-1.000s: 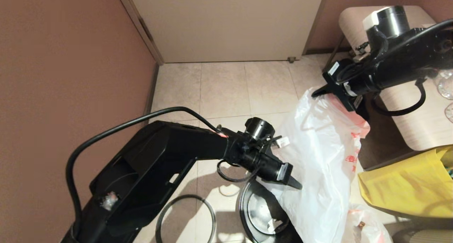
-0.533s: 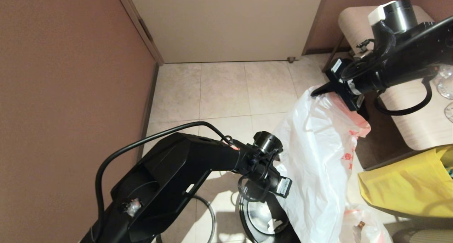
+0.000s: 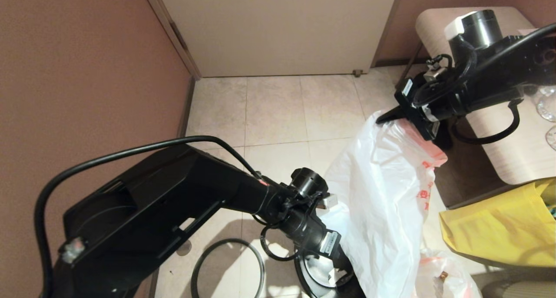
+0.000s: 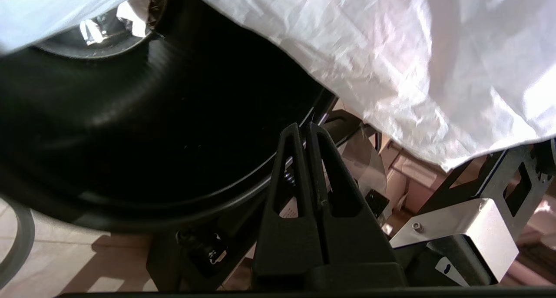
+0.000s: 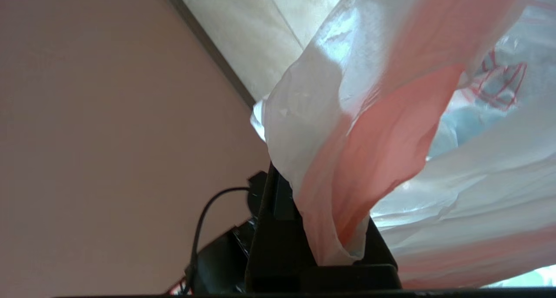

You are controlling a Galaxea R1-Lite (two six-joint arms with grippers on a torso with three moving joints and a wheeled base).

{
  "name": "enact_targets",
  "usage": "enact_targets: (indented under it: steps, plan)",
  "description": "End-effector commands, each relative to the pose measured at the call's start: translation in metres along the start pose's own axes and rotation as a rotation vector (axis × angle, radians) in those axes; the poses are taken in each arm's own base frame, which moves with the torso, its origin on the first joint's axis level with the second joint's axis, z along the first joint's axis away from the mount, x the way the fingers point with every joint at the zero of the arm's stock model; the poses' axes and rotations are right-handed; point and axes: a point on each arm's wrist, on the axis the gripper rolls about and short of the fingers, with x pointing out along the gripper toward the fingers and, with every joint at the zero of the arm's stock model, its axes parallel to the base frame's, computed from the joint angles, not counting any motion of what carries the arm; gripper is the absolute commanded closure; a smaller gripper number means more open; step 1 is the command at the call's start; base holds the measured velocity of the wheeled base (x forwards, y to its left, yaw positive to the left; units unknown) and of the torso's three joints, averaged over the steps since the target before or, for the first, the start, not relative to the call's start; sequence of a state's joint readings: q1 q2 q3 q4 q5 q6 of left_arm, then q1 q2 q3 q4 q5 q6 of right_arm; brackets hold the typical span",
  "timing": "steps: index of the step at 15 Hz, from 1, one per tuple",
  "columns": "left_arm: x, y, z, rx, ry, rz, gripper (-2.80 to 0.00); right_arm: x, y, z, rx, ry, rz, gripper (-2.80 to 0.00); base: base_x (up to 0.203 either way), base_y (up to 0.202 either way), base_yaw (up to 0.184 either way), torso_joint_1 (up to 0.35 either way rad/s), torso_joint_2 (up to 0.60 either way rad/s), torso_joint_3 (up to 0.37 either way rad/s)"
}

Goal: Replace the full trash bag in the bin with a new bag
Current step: Put the new garbage bag on the trash can

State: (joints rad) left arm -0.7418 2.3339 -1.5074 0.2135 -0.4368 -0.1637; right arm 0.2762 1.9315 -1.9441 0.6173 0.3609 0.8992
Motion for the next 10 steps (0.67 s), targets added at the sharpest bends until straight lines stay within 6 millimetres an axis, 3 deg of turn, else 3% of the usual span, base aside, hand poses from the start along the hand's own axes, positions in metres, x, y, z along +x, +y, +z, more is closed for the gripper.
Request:
enact_targets:
  steps: [1,3,6,10]
  plan:
    - [-0.027,-0.001,-0.005,-0.002,-0.083,-0.005,0.0,-0.003,-0.006,0.003,0.013,0.068,0.049,0.0,0.0,0.0,0.0,0.0,0.0,0.0]
    - [-0.049,0.0,-0.017,-0.024,-0.153,-0.008,0.0,-0.009,-0.013,0.01,0.028,0.148,0.132,0.0,0.0,0.0,0.0,0.0,0.0,0.0]
    - [-0.074,-0.01,-0.038,-0.039,-0.202,-0.031,0.0,-0.018,-0.011,0.014,-0.016,0.087,0.226,0.0,0.0,0.0,0.0,0.0,0.0,0.0]
    - [-0.074,-0.003,-0.041,-0.043,-0.201,-0.063,0.0,-0.005,-0.022,0.011,-0.063,0.012,0.325,0.0,0.0,0.0,0.0,0.0,0.0,0.0]
